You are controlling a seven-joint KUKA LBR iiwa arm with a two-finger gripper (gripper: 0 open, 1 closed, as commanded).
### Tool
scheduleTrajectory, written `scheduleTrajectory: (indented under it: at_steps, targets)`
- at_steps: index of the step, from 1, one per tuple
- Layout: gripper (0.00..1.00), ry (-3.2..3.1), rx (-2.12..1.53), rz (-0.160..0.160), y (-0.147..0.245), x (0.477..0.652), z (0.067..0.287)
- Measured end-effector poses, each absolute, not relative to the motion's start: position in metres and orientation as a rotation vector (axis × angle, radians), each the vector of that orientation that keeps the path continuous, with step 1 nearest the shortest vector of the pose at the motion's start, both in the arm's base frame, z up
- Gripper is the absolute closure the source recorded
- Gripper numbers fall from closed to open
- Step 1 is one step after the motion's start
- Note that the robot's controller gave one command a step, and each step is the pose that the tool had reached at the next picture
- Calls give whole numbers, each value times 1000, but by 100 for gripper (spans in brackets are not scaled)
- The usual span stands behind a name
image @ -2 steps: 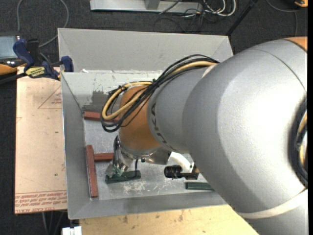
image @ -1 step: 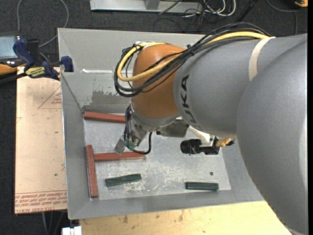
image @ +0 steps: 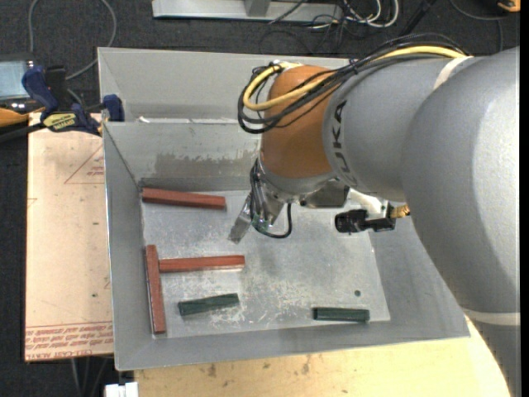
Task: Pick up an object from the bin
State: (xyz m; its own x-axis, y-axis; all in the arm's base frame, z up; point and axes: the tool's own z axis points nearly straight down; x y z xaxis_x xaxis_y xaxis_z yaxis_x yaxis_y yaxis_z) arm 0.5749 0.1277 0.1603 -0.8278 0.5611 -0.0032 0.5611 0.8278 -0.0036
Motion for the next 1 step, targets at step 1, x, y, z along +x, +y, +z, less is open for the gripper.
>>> scheduleTrajectory:
  at_steps: [1]
  targets:
    - [0, 3007, 908, 0, 134, 573, 163]
